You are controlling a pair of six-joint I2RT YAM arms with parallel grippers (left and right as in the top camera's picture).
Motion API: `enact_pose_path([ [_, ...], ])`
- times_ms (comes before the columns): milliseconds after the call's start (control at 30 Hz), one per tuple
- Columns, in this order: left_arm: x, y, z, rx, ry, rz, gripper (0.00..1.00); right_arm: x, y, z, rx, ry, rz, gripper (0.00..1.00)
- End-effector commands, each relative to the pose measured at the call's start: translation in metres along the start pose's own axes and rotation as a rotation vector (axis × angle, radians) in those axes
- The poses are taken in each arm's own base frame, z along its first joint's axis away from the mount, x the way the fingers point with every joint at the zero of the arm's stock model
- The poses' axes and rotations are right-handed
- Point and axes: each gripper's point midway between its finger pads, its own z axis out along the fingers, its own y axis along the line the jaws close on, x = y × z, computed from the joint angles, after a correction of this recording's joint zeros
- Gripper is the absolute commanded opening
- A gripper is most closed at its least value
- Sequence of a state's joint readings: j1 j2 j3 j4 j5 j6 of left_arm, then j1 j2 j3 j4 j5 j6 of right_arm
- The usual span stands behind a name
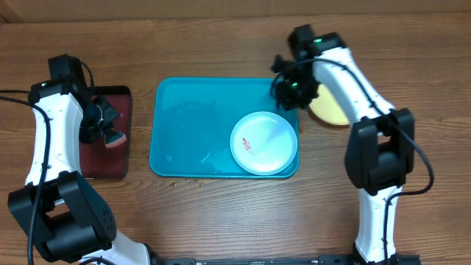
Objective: Clean dirty plates on tray and stack at the side
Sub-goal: 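Reach the right gripper to the light-blue plate rim and grip it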
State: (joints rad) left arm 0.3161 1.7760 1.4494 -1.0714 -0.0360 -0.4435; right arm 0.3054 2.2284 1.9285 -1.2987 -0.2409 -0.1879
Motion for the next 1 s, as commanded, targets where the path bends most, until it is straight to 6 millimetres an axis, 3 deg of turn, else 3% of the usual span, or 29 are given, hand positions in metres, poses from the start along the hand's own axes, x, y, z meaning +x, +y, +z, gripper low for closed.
enact_pose_path([
  [0, 0.0, -0.001, 0.002, 0.009, 0.007, -0.017, 0.04, 0.0, -0.001, 0.009, 0.083, 0.02, -0.057, 0.33],
  [200, 0.0, -0.001, 0.002, 0.009, 0.006, -0.017, 0.04, 0.005, 0.002, 0.027, 0.139, 0.073, -0.098, 0.37],
  [467, 0.0, -0.001, 0.002, 0.01, 0.005, -0.017, 0.04, 0.019, -0.015, 0.047, 0.199, 0.126, -0.121, 0.39],
  [667, -0.001, -0.001, 0.002, 0.011, 0.003, -0.018, 0.04, 0.025, -0.014, 0.051, 0.186, 0.147, -0.132, 0.38],
  [967, -0.001, -0.001, 0.002, 0.012, 0.002, -0.018, 0.04, 0.053, -0.012, 0.054, 0.17, 0.247, -0.061, 0.33],
])
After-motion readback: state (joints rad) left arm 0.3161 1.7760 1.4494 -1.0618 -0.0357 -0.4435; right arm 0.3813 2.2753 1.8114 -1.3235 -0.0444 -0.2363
